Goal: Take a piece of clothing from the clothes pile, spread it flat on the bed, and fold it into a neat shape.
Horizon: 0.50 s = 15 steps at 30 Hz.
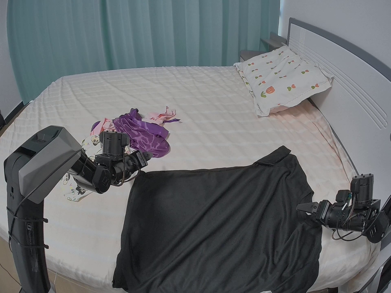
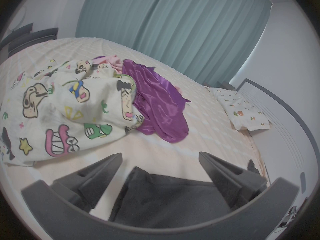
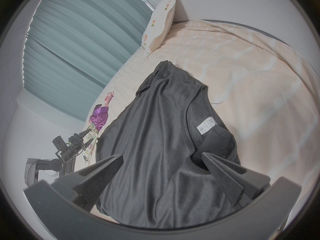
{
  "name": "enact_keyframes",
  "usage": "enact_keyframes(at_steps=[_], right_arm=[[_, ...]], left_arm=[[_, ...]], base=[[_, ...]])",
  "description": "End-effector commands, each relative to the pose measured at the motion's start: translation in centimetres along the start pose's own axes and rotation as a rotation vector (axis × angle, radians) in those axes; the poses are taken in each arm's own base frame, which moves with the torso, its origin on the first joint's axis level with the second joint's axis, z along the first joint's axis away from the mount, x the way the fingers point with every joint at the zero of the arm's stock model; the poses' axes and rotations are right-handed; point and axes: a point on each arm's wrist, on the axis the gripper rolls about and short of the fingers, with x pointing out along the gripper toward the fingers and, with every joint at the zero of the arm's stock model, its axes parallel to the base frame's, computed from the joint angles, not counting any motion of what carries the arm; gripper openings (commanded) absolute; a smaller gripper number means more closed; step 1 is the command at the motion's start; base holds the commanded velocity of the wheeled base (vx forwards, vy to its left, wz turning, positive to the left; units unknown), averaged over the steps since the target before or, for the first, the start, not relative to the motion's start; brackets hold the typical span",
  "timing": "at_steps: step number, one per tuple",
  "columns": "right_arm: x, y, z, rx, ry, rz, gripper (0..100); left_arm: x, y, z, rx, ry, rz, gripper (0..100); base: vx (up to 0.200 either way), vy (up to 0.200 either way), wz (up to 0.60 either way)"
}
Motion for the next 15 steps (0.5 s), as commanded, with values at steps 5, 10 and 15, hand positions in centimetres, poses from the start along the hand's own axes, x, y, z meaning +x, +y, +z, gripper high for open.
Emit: enact_keyframes(at_steps=[5,10,15], right_arm=[[-0.1,-0.1,-0.2,-0.002,0.009,-0.002,100],[-0.1,-0.1,-0.3,-0.005,0.014,-0.004,100],[-0.1,-0.1,-0.4,-0.006,0.015,-0.003,100]], left_arm=[[0.8,0.2,-1.0,0.005,0.042,-0.017,100],[1.0,0.4,-1.4,0.006,0.055,-0.012,100],[0.9,0.3,-1.7,0.012,0.072,-0.008,100]], base=[[0.000,0.000,0.00],[0.000,0.000,0.00],[0.000,0.000,0.00]])
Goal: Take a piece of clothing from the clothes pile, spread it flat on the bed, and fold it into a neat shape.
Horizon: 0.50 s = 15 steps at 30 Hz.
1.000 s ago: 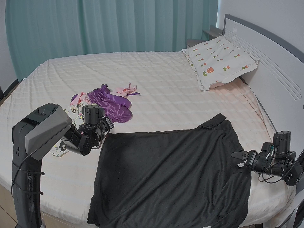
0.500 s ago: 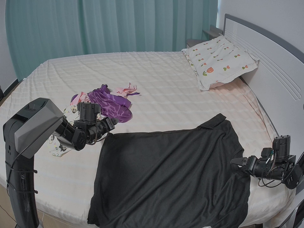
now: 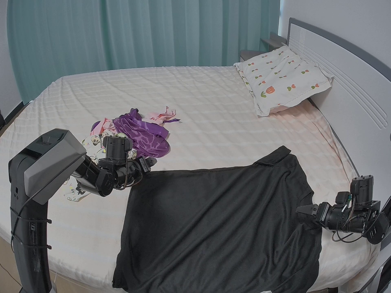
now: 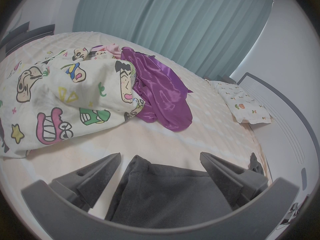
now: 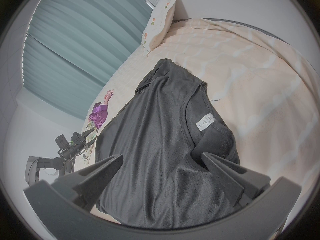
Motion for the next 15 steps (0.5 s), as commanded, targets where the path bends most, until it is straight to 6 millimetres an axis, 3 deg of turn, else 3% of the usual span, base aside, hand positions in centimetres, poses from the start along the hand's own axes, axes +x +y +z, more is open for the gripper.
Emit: enact_keyframes(at_steps=[1,15], right_arm=[[0.0,0.0,0.0,-0.001,0.002,0.002,100],[0.0,0.0,0.0,-0.001,0.001,0.003,100]], left_arm=[[0.2,0.1,-0.3,0.002,0.015,-0.003,100],[1.4,0.0,-2.3,0.015,0.061,-0.009,100]], base=[[0.000,0.000,0.00],[0.000,0.000,0.00]])
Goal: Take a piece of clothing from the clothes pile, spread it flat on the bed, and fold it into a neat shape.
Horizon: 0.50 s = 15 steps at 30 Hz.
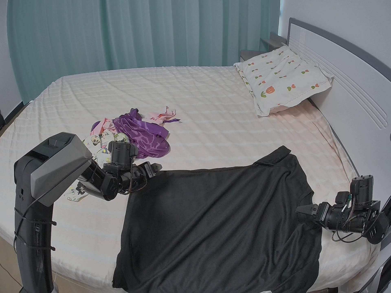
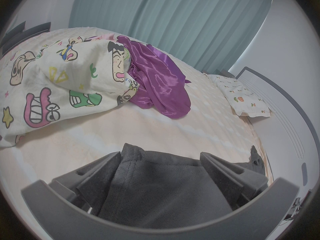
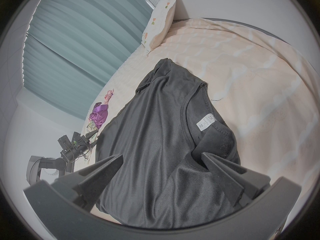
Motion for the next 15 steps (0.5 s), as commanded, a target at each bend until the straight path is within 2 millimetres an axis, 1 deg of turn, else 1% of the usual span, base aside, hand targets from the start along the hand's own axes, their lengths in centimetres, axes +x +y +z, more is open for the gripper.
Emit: enact_keyframes(at_steps=[1,2,3,8,12,13,14,15], right_arm=[[0.0,0.0,0.0,0.001,0.001,0.000,100],[0.0,0.0,0.0,0.000,0.002,0.001,100],[0.0,0.0,0.0,0.001,0.001,-0.002,100],[0.0,0.1,0.4,0.005,-0.022,0.004,100],[-0.3,0.4,1.3,-0.002,-0.077,0.027,100],[-0.1,0.5,1.6,-0.003,-0.092,0.035,100],[0.5,0.7,2.2,-0.006,-0.105,0.033,100],[1.0,0.6,2.6,-0.004,-0.109,0.031,100]], left_arm=[[0.7,0.1,-0.6,0.002,0.007,0.008,100],[0.7,0.1,-0.6,0.002,0.008,0.008,100],[0.7,0.1,-0.6,0.001,0.007,0.010,0],[0.7,0.5,-0.2,-0.006,-0.020,0.042,0],[0.5,0.4,0.5,-0.015,-0.084,0.071,0],[0.3,0.1,1.1,-0.017,-0.116,0.069,0],[0.1,-0.1,2.2,-0.029,-0.178,0.079,0],[0.1,-0.2,2.6,-0.035,-0.206,0.088,0]], base=[[0.000,0.000,0.00],[0.000,0.000,0.00],[0.000,0.000,0.00],[0.000,0.000,0.00],[0.000,0.000,0.00],[0.000,0.000,0.00],[0.000,0.000,0.00],[0.000,0.000,0.00]])
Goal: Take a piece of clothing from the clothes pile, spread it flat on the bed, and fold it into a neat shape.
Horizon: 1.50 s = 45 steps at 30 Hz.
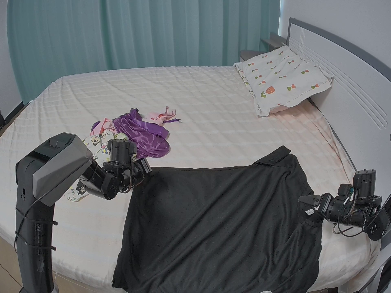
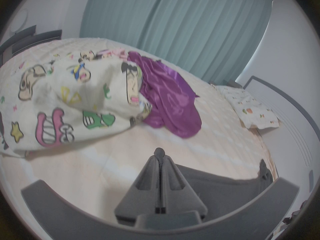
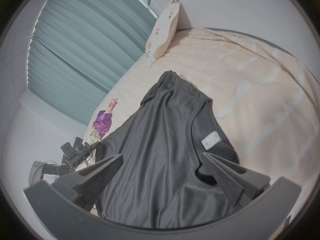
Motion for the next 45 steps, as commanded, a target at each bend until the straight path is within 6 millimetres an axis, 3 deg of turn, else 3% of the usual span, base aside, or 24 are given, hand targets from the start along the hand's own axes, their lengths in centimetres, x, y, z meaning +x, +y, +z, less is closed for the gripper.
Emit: enact_keyframes(at_steps=[1,7,8,9,12,13,16,21,27,28,32,36,39,42,45], right_arm=[[1.1,0.1,1.2,-0.001,-0.031,0.004,100],[6.0,-1.2,5.0,0.018,-0.098,-0.017,100],[6.0,-1.2,5.0,0.018,-0.098,-0.017,100],[8.0,-1.6,6.4,0.019,-0.128,-0.018,100],[8.7,-1.8,6.9,0.017,-0.138,-0.021,100],[11.4,-2.7,8.4,0.009,-0.146,-0.038,100],[13.9,-3.5,9.7,-0.014,-0.138,-0.058,100],[17.3,-4.3,11.1,-0.038,-0.177,-0.074,100],[20.8,-4.7,11.0,-0.046,-0.162,-0.084,100],[21.0,-4.7,11.0,-0.045,-0.158,-0.083,0],[21.8,-4.7,11.4,-0.044,-0.166,-0.076,0],[21.2,-4.6,12.4,-0.039,-0.211,-0.059,0],[19.6,-3.6,14.7,-0.054,-0.321,-0.008,0],[18.8,-2.7,15.7,-0.044,-0.375,0.025,0],[17.2,-0.5,17.9,-0.034,-0.482,0.107,0]], left_arm=[[-0.3,-0.5,1.9,-0.023,-0.093,0.007,0],[-0.8,-1.3,3.7,-0.041,-0.187,0.039,0],[-0.8,-1.3,3.7,-0.041,-0.187,0.039,0],[-1.0,-1.5,3.9,-0.042,-0.195,0.038,0],[-1.1,-1.6,3.9,-0.042,-0.198,0.038,0],[-1.0,-1.6,3.7,-0.038,-0.199,0.052,0],[-1.1,-1.5,3.6,-0.038,-0.198,0.061,0],[-1.1,-1.5,3.5,-0.038,-0.195,0.064,0],[-1.0,-1.4,3.3,-0.036,-0.189,0.067,0],[-1.0,-1.5,3.2,-0.036,-0.187,0.066,0],[-0.8,-1.3,2.8,-0.034,-0.178,0.072,0],[-0.7,-1.1,2.8,-0.034,-0.177,0.076,0],[-0.7,-1.1,2.9,-0.036,-0.187,0.084,0],[-0.7,-1.1,3.1,-0.039,-0.198,0.090,0],[-0.5,-1.1,3.5,-0.043,-0.218,0.098,0]], base=[[0.000,0.000,0.00],[0.000,0.000,0.00],[0.000,0.000,0.00],[0.000,0.000,0.00],[0.000,0.000,0.00],[0.000,0.000,0.00],[0.000,0.000,0.00],[0.000,0.000,0.00],[0.000,0.000,0.00],[0.000,0.000,0.00],[0.000,0.000,0.00],[0.000,0.000,0.00],[0.000,0.000,0.00],[0.000,0.000,0.00],[0.000,0.000,0.00]])
